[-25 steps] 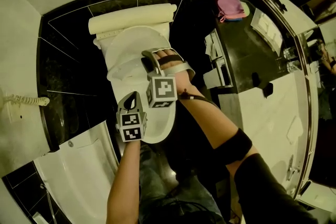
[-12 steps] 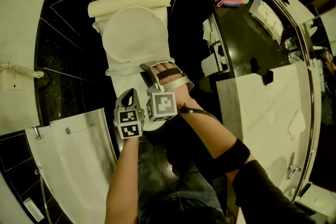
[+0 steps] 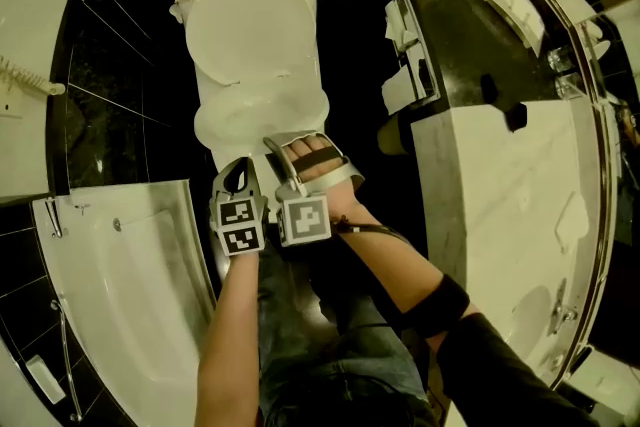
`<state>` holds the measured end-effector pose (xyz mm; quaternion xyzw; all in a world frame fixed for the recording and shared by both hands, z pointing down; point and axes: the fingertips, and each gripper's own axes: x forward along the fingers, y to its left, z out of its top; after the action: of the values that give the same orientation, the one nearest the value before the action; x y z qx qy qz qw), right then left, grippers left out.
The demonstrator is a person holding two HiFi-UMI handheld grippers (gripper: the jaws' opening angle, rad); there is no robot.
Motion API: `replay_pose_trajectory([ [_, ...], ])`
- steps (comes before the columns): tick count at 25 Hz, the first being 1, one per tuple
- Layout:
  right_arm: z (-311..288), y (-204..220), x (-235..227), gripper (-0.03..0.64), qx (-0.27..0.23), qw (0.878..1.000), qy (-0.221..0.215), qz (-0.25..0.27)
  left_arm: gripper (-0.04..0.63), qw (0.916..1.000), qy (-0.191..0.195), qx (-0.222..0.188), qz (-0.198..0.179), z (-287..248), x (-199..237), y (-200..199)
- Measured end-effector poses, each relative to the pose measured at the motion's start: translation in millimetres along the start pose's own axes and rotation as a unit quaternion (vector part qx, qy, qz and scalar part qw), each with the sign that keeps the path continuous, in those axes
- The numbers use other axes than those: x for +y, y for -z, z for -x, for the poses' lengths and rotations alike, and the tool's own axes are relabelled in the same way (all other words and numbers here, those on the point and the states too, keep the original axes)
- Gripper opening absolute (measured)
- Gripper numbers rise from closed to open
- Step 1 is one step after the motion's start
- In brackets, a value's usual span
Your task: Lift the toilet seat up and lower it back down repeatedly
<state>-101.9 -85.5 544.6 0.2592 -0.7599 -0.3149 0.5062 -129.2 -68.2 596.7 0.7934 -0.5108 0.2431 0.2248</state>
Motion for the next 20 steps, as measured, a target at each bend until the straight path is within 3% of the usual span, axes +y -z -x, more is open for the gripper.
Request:
replay_pose_trajectory([
  [5,9,0,59,0.123,-0.005,1.000,-0.013,0.015,-0.011,0.9996,-0.011,-0.023,0.012,2,-7,26],
  [20,23,5,158,0.132,-0.030,0.998,-0.046,0.016,-0.012,0.9995,-0.019,-0.003,0.025,0,-25,121],
])
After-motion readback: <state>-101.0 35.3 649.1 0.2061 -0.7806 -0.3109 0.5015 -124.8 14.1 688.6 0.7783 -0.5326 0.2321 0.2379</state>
